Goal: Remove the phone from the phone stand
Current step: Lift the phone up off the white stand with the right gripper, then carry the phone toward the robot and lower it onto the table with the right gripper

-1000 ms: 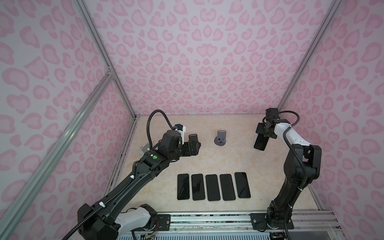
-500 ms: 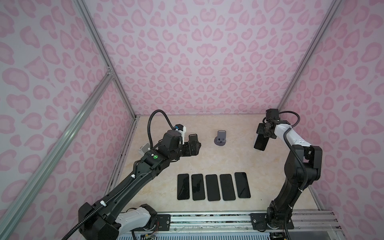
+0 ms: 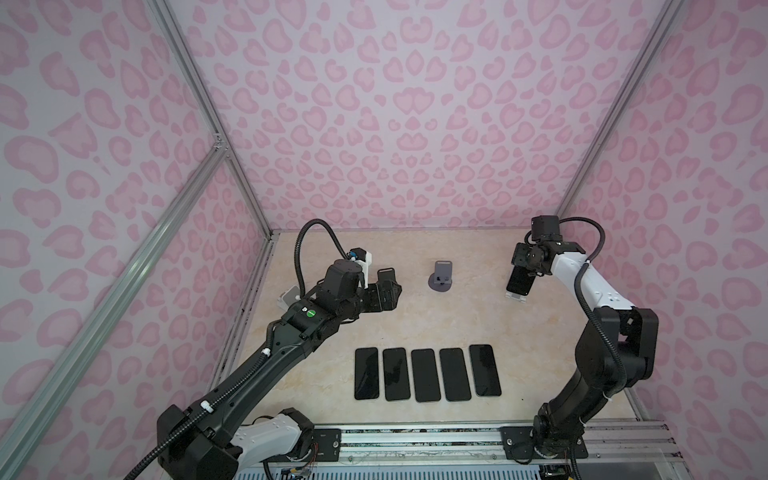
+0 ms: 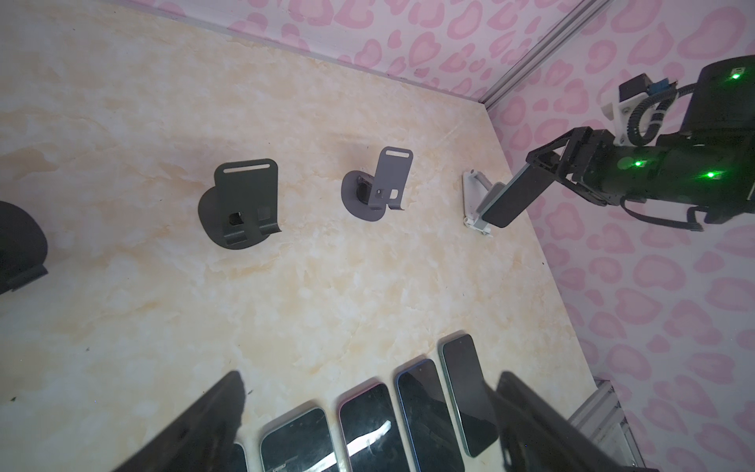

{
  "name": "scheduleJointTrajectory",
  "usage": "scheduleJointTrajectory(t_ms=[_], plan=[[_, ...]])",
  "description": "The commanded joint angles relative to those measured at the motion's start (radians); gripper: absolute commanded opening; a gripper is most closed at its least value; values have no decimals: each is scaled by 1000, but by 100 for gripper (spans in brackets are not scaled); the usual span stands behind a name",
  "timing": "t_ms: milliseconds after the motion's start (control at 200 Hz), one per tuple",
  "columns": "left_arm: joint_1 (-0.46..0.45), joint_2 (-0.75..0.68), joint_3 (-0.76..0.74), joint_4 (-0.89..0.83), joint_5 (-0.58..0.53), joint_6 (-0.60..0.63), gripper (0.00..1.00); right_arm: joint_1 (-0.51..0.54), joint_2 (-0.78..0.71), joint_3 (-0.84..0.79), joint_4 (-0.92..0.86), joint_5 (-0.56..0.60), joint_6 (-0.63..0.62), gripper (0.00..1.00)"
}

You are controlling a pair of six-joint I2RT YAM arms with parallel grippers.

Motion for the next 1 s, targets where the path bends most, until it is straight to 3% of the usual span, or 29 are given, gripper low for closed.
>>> scheduleJointTrajectory(t_ms=[0, 390, 995], plan=[[3, 0, -3, 33, -2, 3, 97, 37, -37, 8, -6, 18, -4, 54], [5, -3, -4, 31, -12, 8, 97, 201, -146, -39, -85, 41, -26, 54], [4, -10, -7, 30, -11, 6, 97, 233, -148, -162, -129, -107, -28, 51]])
